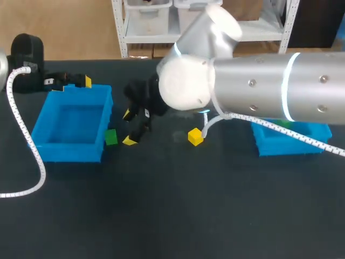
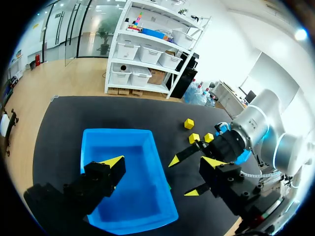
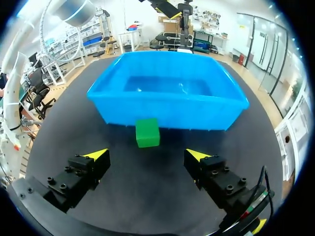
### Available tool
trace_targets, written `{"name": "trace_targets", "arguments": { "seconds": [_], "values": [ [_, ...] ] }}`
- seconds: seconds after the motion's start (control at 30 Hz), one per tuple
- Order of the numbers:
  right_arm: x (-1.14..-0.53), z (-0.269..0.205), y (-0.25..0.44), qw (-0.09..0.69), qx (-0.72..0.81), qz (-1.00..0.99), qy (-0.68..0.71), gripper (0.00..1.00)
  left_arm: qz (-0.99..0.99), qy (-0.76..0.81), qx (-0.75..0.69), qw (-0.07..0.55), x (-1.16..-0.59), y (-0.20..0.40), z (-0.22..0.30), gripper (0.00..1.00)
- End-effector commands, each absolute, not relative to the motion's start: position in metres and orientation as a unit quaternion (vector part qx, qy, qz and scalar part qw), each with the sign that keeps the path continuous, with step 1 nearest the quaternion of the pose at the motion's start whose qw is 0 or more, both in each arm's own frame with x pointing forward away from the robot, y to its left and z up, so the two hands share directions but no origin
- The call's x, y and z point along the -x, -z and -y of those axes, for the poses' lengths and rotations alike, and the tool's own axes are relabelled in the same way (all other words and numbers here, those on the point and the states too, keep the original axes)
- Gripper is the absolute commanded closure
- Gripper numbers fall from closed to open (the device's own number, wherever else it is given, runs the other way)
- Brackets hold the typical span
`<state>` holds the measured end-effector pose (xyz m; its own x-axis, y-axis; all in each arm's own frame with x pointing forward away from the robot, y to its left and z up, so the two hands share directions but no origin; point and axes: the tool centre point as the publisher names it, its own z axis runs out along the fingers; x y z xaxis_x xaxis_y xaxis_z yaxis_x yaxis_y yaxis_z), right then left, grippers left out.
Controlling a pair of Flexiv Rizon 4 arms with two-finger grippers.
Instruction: Put the green cubes in the right bin and the yellow cubes in the left bin.
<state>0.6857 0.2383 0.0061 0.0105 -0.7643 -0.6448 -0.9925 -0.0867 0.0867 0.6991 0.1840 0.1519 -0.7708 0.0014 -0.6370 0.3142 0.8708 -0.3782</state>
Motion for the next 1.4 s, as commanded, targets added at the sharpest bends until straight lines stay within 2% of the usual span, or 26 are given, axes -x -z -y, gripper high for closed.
{"name": "trace_targets", "arguments": {
  "seconds": [0.03,0.53,1.33,1.37,1.4],
  "values": [
    [-0.684,-0.239,-0.007,0.207,0.679,-0.647,-0.28,0.0,-0.908,0.242,-0.088,0.329,-0.699,-0.151,-0.185,0.0],
    [-0.683,-0.249,-0.006,0.246,0.663,-0.653,-0.271,0.0,-0.908,0.242,-0.088,0.329,-0.699,-0.151,-0.185,0.0],
    [-0.681,-0.276,0.007,0.243,0.656,-0.659,-0.277,0.0,-0.908,0.242,-0.088,0.329,-0.699,-0.151,-0.185,0.0],
    [-0.682,-0.277,0.008,0.243,0.656,-0.659,-0.277,0.02,-0.908,0.242,-0.088,0.329,-0.699,-0.151,-0.185,0.0],
    [-0.683,-0.278,0.01,0.242,0.656,-0.659,-0.277,0.32,-0.908,0.242,-0.088,0.329,-0.699,-0.151,-0.185,0.0]
  ]
}}
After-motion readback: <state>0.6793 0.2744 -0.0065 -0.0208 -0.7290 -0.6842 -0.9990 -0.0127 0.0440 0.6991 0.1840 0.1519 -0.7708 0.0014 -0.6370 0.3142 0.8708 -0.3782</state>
